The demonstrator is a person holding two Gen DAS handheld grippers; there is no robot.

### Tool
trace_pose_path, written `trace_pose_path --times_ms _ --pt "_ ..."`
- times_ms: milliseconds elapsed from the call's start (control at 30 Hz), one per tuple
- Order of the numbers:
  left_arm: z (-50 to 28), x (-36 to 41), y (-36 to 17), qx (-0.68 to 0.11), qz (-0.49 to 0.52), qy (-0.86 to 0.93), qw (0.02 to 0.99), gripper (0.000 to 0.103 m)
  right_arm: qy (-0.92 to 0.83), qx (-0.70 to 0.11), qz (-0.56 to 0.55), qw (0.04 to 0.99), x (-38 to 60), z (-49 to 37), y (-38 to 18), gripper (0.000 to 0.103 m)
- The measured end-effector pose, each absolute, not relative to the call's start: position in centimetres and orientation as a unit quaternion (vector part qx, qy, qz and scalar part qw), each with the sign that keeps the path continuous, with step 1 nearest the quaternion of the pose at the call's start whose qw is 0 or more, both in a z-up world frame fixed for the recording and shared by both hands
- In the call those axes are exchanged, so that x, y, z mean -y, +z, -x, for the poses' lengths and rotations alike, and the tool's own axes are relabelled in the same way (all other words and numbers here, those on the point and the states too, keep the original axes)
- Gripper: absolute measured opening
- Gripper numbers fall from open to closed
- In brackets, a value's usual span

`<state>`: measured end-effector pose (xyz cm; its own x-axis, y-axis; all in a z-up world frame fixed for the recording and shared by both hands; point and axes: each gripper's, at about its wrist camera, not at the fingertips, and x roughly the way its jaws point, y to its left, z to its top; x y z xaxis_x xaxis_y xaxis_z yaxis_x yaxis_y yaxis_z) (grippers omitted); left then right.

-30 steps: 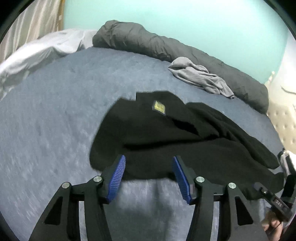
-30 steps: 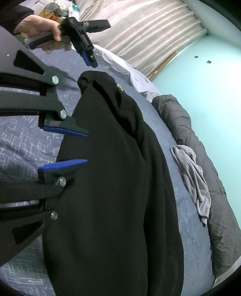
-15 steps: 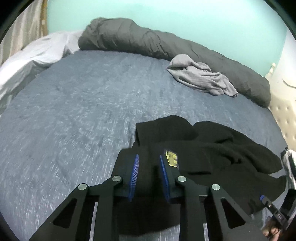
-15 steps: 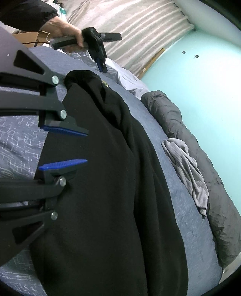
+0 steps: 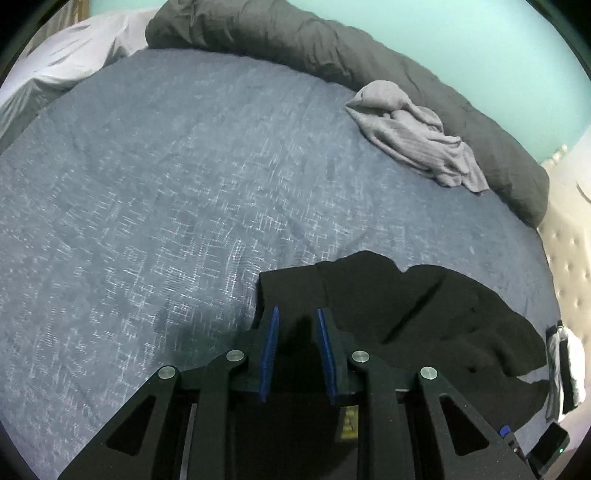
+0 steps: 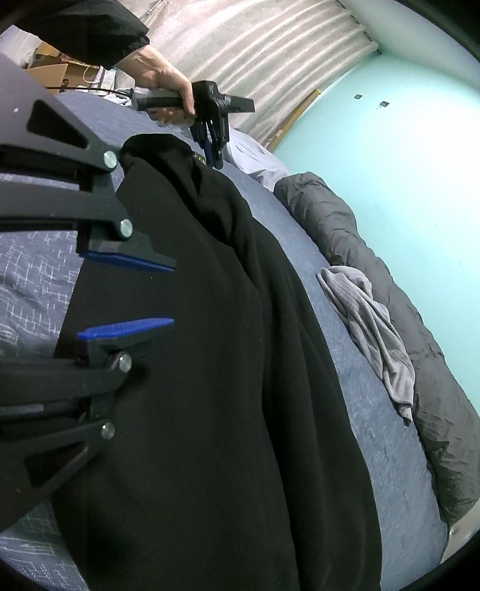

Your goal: Fold clothes

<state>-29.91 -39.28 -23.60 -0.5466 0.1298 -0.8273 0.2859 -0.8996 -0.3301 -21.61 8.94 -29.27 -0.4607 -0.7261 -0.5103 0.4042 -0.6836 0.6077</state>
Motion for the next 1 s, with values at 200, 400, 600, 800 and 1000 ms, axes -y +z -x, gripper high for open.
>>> trace_pose_path --times_ms 200,400,600,800,1000 --pt "30.9 40.2 -25.2 -0.239 -0.487 -0.838 0.053 0.024 -0.828 0.209 -0.395 0.339 -9.1 21.8 -29.4 0.025" --pt "31.0 41.2 -26.0 -0.252 -0.491 -0.832 0.054 0.024 -0.827 0.210 -0.396 0.340 -9.0 21.8 -29.3 0.025" --pt "31.1 41.4 -26.5 -0.273 -0.494 -0.825 0.039 0.024 -0.825 0.209 -0.399 0.341 -8.9 21.8 -29.5 0.025" --pt "30.7 41.1 -25.3 -0.283 -0.474 -0.834 0.016 0.005 -0.824 0.212 -0.401 0.339 -9.0 21.9 -29.5 0.025" --pt "30.7 39.3 -23.9 -0.274 -0.465 -0.841 -0.037 0.004 -0.824 0.213 -0.402 0.339 -9.1 21.9 -29.5 0.025"
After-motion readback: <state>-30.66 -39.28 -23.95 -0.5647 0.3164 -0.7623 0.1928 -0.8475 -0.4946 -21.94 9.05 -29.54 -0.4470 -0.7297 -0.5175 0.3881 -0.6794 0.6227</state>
